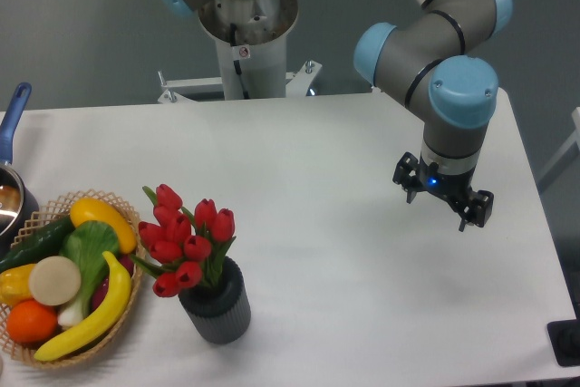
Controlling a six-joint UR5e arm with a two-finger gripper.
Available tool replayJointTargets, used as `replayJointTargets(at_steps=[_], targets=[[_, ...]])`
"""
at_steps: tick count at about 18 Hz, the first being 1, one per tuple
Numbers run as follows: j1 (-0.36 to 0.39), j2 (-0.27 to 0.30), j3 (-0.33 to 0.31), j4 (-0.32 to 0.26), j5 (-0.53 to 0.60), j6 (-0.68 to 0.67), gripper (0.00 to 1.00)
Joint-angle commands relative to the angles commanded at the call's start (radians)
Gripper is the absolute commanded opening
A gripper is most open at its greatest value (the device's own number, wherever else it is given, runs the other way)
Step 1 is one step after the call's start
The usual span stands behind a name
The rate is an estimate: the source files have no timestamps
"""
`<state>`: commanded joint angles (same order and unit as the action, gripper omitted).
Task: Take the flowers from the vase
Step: 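Move the open gripper toward the red tulips in the black vase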
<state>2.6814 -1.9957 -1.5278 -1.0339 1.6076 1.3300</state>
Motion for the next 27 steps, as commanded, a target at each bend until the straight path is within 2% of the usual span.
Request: replayJointTargets(at_steps=[10,12,16,20,23,27], targets=[[0.002,0.002,-0.008,0.000,-0.005,-0.003,1.00],[0.000,0.011,-0.026,0.003,-0.011,-0.061,1.00],[0.011,0.043,-0.119,0.126,-0.054,-0.092,1.00],[0.018,0.069,-0.196,0.189,-0.118,-0.094,1.00],[0.020,0.086,-0.218,0.248,-0.211,-0.094,1.00],[0.037,0.086,-0.222,0.268,-0.415,-0.092,1.00]])
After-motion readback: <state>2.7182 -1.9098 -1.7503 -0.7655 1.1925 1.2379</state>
